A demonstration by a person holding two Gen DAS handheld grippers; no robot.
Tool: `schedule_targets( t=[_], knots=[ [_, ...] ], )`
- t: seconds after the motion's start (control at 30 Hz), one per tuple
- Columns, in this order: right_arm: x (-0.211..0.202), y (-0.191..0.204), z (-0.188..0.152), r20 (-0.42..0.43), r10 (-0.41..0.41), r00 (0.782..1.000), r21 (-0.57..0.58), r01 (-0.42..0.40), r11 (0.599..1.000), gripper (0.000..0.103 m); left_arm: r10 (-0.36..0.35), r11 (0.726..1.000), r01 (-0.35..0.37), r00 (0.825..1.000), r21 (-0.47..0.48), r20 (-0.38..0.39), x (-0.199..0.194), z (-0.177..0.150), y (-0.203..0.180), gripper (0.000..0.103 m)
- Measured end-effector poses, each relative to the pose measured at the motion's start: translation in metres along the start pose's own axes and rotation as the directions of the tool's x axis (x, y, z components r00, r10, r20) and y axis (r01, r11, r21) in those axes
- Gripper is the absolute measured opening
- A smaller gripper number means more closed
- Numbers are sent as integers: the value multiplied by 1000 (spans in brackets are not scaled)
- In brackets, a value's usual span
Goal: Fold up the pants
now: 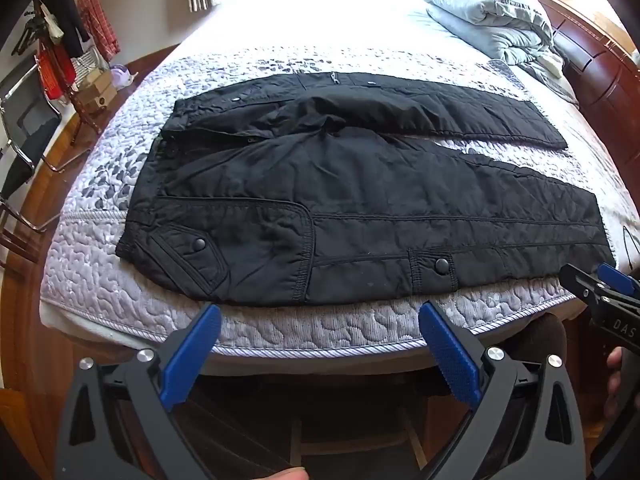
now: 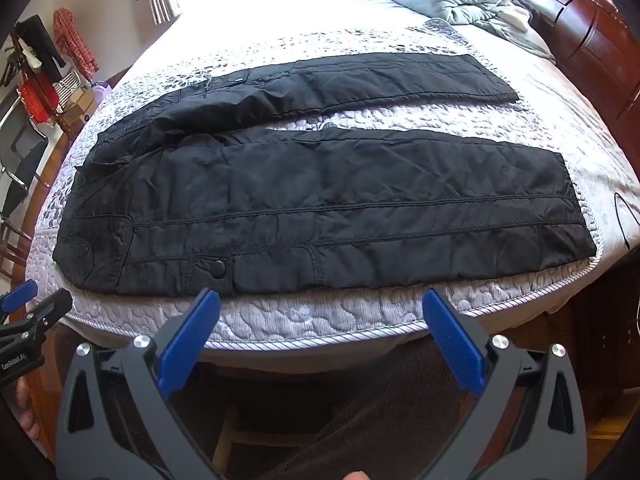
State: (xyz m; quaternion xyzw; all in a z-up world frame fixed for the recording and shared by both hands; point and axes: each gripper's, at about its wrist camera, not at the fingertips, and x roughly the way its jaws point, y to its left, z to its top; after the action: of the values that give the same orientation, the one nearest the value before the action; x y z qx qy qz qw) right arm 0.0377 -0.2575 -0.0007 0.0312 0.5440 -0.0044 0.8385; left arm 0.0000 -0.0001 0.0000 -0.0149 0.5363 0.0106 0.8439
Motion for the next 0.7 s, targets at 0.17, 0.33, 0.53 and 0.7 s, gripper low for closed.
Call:
schedule_targets(
  t=[0.17, 0.33, 0.53, 0.7],
  knots=[
    [1, 0, 0, -3, -6, 1000, -2, 6, 1000, 101, 3, 1000, -3, 1000, 2, -3, 0, 0, 0, 100],
    [1, -1, 2, -3, -6, 1000, -2, 6, 1000, 101, 2, 1000, -3, 1000, 1, 5, 0, 0, 0, 100],
    [3, -10, 2, -2, -5, 1000, -5, 5, 1000, 101, 6, 1000, -6, 1000, 4, 5, 0, 0, 0, 100],
    [4, -13, 2, 2, -7, 1000, -5, 7, 1000, 101, 8, 1000, -8, 1000, 6, 8, 0, 0, 0, 100]
  ],
)
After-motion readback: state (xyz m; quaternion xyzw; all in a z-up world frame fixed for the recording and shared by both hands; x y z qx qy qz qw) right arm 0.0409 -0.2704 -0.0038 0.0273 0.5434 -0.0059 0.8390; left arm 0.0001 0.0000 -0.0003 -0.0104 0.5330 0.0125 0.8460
